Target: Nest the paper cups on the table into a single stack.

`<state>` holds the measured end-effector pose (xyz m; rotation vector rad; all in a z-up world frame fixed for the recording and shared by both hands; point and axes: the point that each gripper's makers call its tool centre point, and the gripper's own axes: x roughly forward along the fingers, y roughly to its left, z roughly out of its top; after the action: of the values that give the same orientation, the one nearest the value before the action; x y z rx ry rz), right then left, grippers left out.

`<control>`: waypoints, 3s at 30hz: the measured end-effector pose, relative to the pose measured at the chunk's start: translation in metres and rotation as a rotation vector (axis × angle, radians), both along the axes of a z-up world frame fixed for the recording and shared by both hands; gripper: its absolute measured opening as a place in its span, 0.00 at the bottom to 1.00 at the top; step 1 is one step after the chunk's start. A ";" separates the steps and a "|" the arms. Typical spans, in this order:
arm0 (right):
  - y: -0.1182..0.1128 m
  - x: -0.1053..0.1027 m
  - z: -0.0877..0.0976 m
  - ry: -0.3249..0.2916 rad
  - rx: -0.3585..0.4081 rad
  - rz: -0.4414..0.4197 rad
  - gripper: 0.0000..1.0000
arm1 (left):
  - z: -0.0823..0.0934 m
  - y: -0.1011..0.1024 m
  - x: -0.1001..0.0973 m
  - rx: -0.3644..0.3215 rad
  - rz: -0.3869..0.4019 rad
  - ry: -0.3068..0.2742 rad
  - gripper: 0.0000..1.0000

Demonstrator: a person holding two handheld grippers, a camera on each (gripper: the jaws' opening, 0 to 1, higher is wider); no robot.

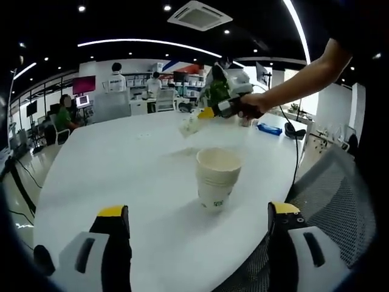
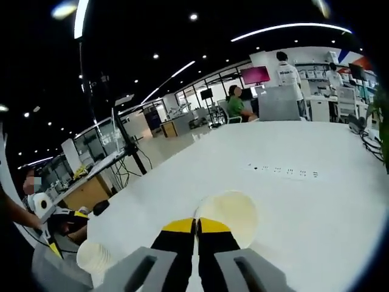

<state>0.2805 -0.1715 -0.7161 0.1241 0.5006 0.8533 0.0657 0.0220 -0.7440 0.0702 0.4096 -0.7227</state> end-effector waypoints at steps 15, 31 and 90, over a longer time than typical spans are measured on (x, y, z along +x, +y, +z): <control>0.016 -0.043 0.050 -0.099 -0.004 0.055 0.00 | 0.004 -0.001 -0.001 -0.012 -0.007 -0.017 0.94; 0.039 -0.094 0.090 -0.177 -0.004 0.162 0.00 | 0.006 -0.003 -0.004 -0.013 -0.022 -0.025 0.93; 0.107 -0.203 0.040 -0.249 -0.273 0.502 0.00 | 0.004 -0.002 -0.006 0.014 -0.034 -0.033 0.87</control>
<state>0.0772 -0.0643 -0.6765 -0.3700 0.4128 1.2605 0.0599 0.0201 -0.7395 0.1021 0.3830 -0.7515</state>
